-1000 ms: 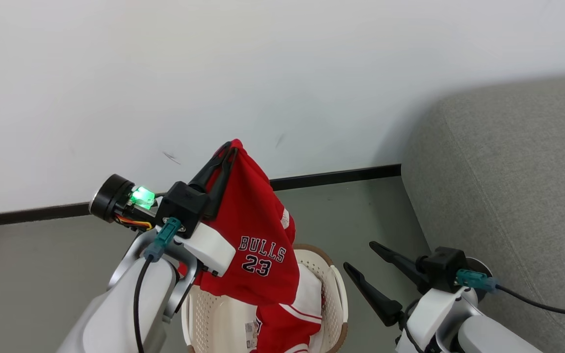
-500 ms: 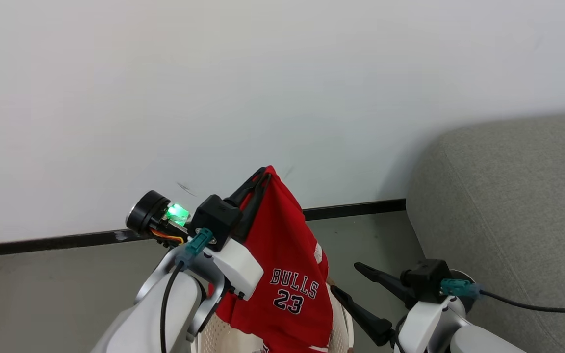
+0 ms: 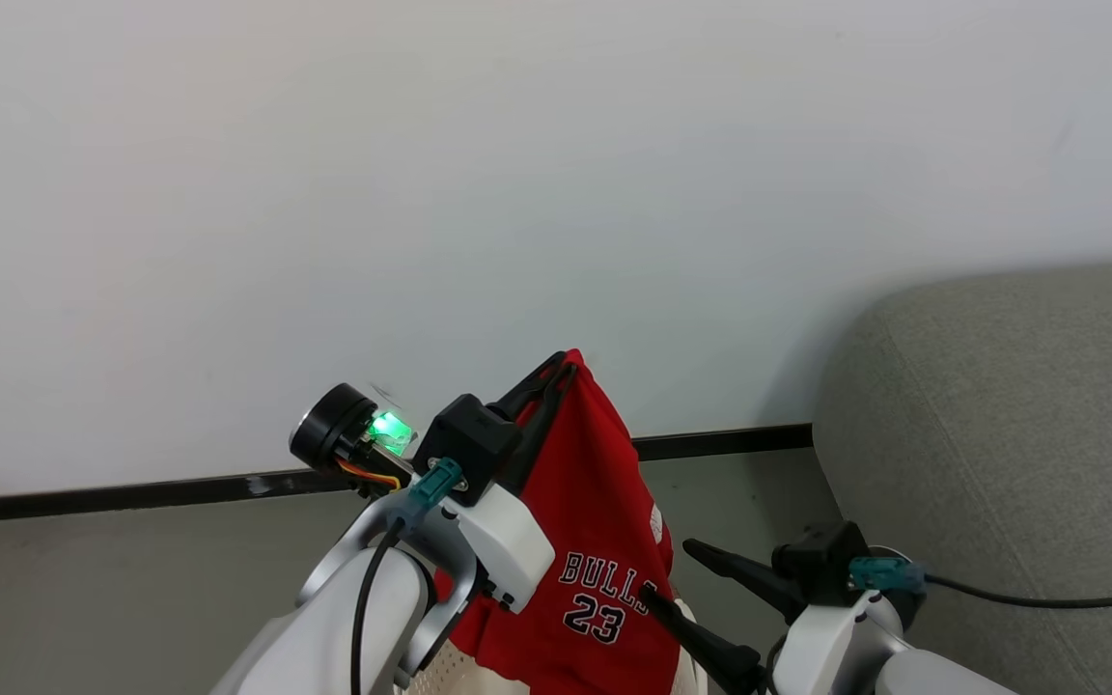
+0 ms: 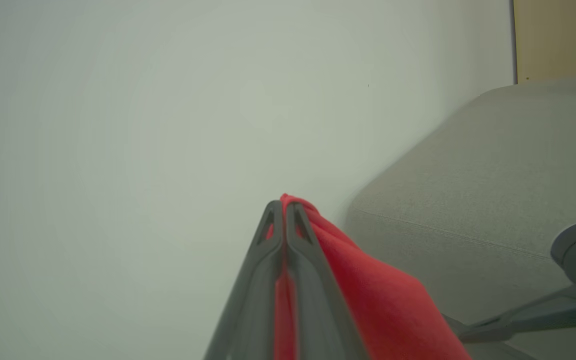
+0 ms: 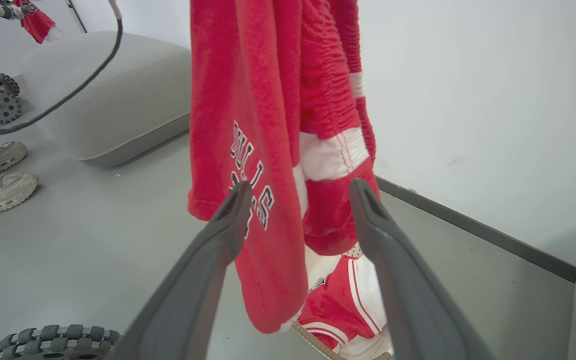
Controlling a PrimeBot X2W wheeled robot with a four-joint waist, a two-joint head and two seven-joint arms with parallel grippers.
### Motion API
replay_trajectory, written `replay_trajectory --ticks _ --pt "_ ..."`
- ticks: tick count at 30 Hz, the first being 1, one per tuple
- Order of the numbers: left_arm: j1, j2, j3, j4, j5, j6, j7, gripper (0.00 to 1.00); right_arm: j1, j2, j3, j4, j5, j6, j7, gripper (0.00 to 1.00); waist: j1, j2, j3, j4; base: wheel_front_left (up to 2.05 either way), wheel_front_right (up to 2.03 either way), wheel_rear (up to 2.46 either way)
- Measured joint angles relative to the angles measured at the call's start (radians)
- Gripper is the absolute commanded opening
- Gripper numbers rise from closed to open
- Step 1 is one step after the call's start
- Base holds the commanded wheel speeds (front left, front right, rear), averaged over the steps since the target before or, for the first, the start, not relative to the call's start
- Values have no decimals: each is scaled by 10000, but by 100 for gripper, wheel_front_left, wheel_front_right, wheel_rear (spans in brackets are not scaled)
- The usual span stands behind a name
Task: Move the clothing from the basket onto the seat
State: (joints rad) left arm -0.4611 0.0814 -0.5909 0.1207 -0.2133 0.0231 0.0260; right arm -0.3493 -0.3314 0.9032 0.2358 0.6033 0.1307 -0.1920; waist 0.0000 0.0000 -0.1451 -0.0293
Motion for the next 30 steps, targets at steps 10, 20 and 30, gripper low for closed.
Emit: replay_trajectory --ticks 10,20,30 --pt "3 -171 -336 -245 -82 -8 305 0 -604 278 1003 495 395 0 274 100 0 0 -35 250 0 0 0" --pt "3 -192 -399 -247 -376 4 523 0 -1127 491 1893 955 596 0 301 0 0 0 39 616 0 0 0" --pt "685 -188 15 140 -773 224 508 0 -1123 -293 1273 1020 974 2 -173 0 0 0 75 537 0 0 0"
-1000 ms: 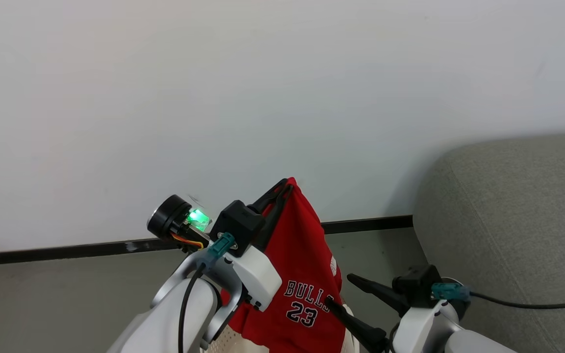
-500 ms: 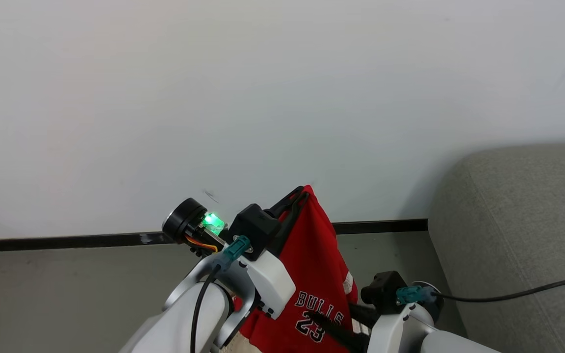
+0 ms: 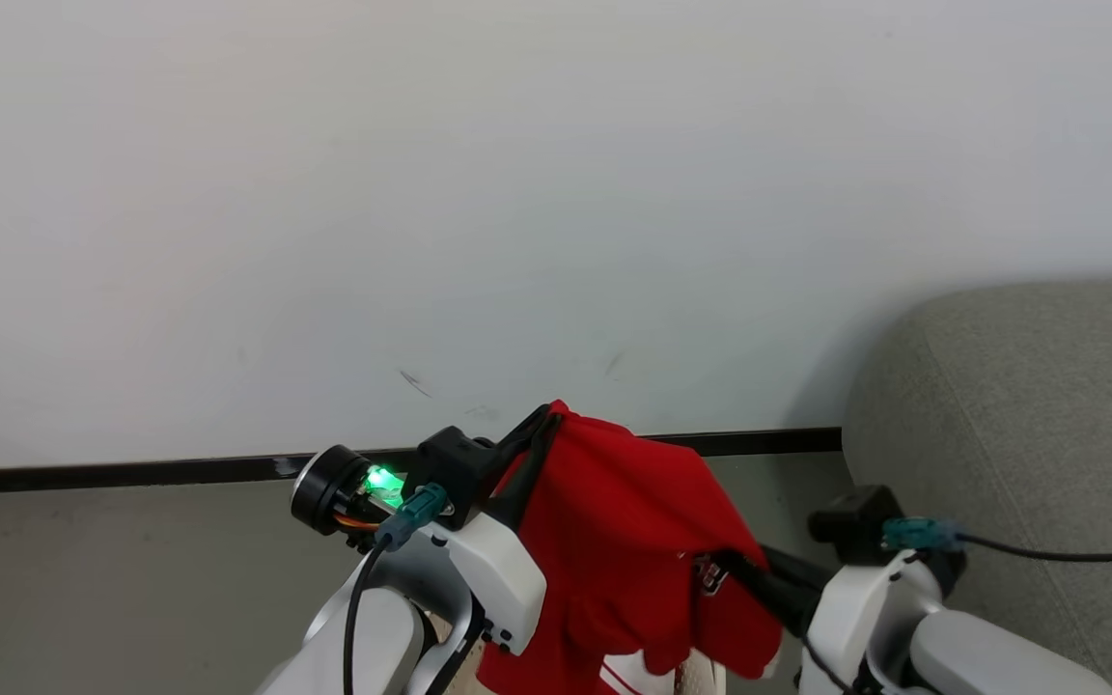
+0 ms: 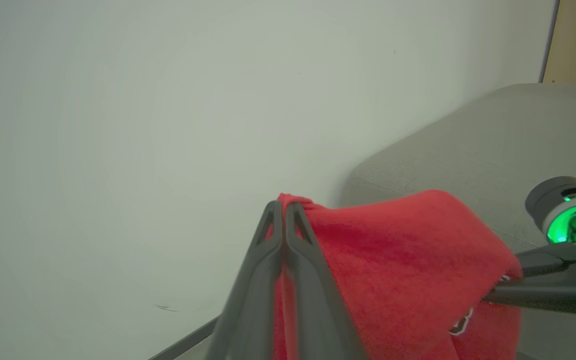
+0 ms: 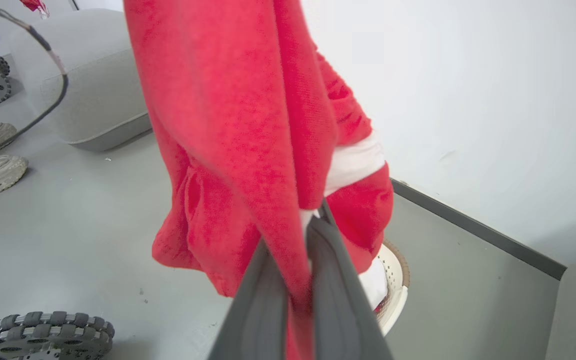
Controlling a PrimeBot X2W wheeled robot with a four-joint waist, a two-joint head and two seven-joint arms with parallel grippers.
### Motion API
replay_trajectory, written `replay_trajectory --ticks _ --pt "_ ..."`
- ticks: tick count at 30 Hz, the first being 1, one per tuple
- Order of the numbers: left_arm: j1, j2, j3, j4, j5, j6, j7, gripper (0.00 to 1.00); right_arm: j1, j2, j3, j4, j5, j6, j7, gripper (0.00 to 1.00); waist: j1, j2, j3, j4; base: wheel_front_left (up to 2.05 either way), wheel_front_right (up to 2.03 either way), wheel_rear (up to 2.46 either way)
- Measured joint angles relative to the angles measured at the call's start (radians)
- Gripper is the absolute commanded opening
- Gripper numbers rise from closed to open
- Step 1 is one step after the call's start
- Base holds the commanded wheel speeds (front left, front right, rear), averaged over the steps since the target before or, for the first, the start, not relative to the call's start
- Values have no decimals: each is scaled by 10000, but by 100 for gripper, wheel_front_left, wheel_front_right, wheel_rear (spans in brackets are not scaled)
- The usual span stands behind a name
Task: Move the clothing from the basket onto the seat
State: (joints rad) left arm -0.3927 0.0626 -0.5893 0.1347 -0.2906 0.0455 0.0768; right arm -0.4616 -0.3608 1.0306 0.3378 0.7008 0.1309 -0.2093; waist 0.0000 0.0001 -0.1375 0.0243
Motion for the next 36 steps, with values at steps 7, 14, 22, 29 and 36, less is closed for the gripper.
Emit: replay_trajectory --ticks 7,14,22,29,36 --pt "476 -8 171 201 -374 50 -267 0 47 -719 -1277 -107 211 0 -224 0 1 0 -16 -276 0 0 0" --pt "747 -151 178 205 -869 31 -794 100 568 -1204 -2656 -263 320 0 -301 0 0 0 -26 -720 0 0 0" --pt "1084 -138 188 374 -963 31 -1055 100 1272 -1469 -3547 -476 387 0 -316 0 0 0 -11 -1275 0 0 0" --pt "1394 -127 217 577 -989 35 -1312 100 1806 -1611 -4234 -761 370 0 -384 0 0 0 37 -1803 0 0 0" --pt "1584 -125 221 606 -1053 42 -1630 100 2292 -1676 -4872 -1162 259 0 -385 0 0 0 108 -2340 0 0 0"
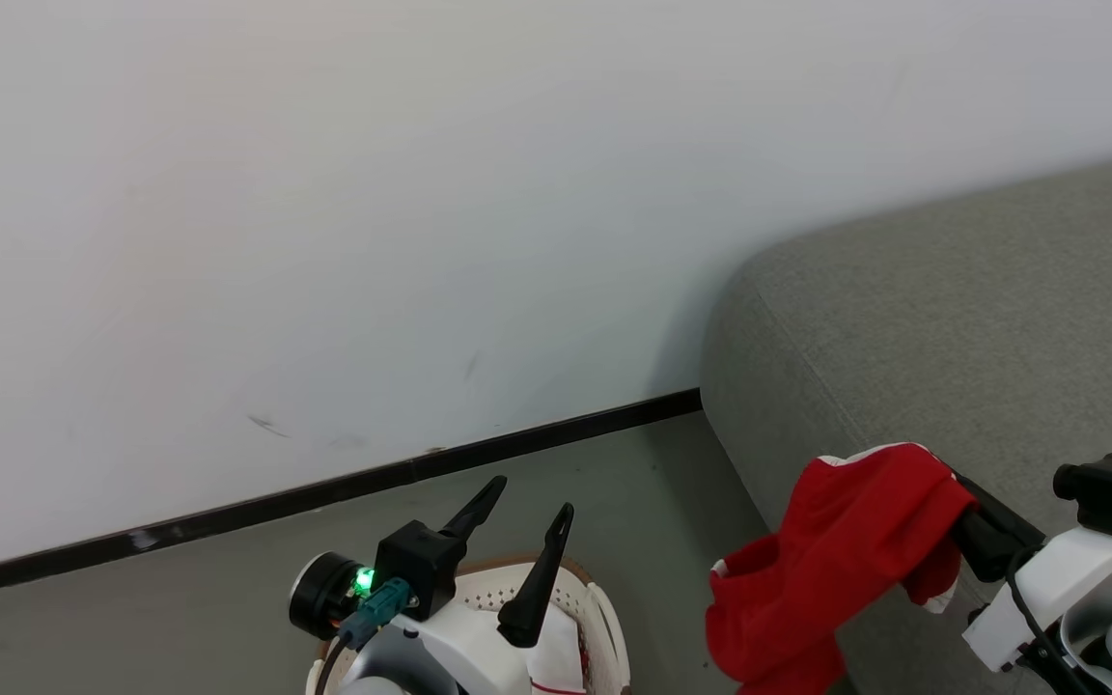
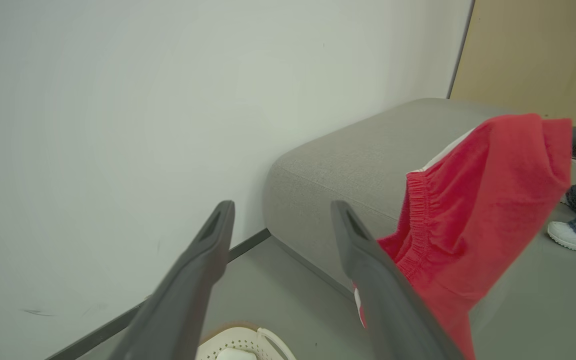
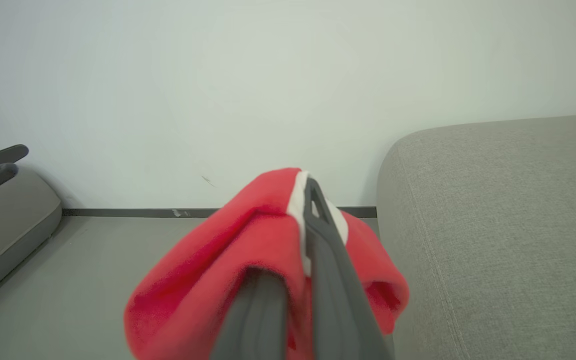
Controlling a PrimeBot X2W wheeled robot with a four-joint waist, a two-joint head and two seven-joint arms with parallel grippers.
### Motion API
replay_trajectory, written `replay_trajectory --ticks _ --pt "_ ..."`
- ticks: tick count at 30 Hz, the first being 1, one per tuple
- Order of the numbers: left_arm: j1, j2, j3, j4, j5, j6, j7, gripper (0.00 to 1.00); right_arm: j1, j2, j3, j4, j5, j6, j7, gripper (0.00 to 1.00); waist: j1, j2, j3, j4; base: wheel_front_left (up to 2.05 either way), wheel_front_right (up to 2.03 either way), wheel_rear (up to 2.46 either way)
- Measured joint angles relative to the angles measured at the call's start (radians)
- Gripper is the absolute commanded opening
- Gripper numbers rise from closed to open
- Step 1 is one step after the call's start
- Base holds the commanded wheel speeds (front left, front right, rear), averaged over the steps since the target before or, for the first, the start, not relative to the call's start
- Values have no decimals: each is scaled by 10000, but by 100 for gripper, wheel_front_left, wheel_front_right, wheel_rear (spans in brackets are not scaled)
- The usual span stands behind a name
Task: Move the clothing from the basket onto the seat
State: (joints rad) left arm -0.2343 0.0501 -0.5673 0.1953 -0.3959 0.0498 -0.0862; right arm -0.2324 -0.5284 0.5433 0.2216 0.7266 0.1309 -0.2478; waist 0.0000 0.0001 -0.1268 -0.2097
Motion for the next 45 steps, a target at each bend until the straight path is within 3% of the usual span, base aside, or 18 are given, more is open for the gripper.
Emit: replay_trajectory --ticks 18,24,34,45 --pt "203 -6 109 -82 -69 102 -658 100 651 12 -593 -970 -529 0 0 0 0 0 257 -1326 0 0 0" --pt "210 33 182 -199 13 198 -767 100 550 56 -1250 -863 -811 0 4 0 0 0 358 -1637 0 0 0" --pt "527 337 460 -518 151 577 -838 100 -2097 418 -2405 -642 -535 -2 527 0 0 0 775 -1885 0 0 0" --pt "574 704 610 -1083 382 947 -825 100 -4772 59 -3653 725 -433 -2 1250 0 1 0 1418 -1595 0 0 0"
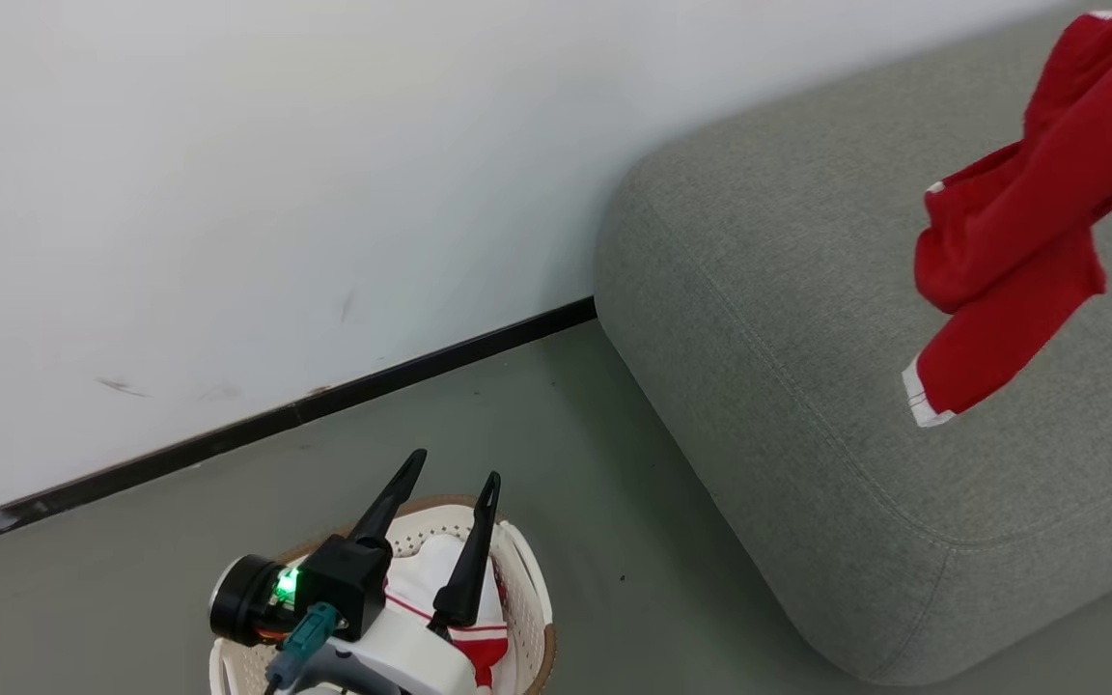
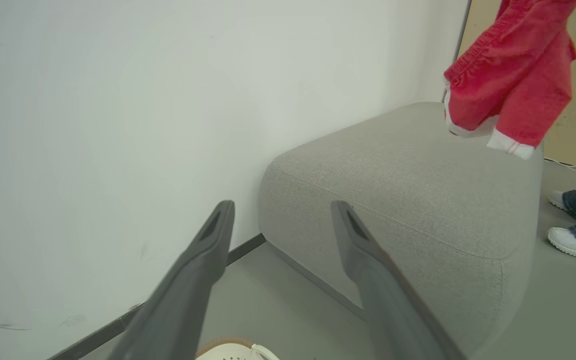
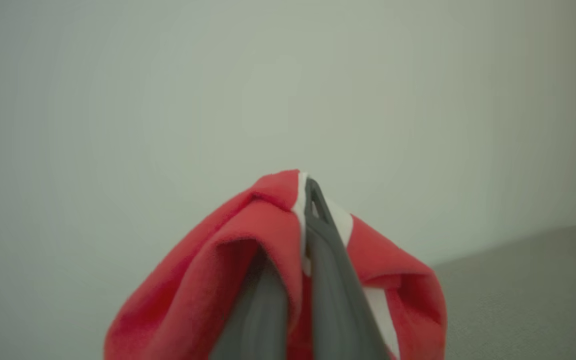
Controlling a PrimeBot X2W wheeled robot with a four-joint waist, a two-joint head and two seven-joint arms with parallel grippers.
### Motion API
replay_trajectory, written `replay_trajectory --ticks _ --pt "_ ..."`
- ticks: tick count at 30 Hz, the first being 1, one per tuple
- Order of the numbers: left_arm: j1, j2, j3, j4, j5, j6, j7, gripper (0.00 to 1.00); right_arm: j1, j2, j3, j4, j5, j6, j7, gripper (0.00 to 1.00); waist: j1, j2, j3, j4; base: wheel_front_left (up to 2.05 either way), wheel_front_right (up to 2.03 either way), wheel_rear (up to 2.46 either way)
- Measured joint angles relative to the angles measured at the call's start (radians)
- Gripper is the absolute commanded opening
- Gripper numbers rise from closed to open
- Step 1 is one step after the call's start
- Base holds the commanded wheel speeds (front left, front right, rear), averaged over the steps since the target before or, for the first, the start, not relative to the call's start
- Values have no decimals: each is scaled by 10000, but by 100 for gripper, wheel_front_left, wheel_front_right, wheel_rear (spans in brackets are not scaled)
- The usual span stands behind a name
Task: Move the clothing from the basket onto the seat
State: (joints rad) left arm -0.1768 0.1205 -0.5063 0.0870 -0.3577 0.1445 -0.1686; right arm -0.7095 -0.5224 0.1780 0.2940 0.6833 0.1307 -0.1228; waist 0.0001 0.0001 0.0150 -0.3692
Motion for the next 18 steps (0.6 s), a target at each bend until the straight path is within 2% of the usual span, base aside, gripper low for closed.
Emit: replay_trajectory --ticks 6,18 --pt "-3 176 -17 -499 372 86 104 100 -788 -205 -642 1009 -96 2 96 0 0 0 431 248 0 0 0" --pt "-269 412 -242 -1346 709 111 453 100 -1205 -727 -1672 2928 -443 0 -19 0 -1 0 1409 815 0 0 0"
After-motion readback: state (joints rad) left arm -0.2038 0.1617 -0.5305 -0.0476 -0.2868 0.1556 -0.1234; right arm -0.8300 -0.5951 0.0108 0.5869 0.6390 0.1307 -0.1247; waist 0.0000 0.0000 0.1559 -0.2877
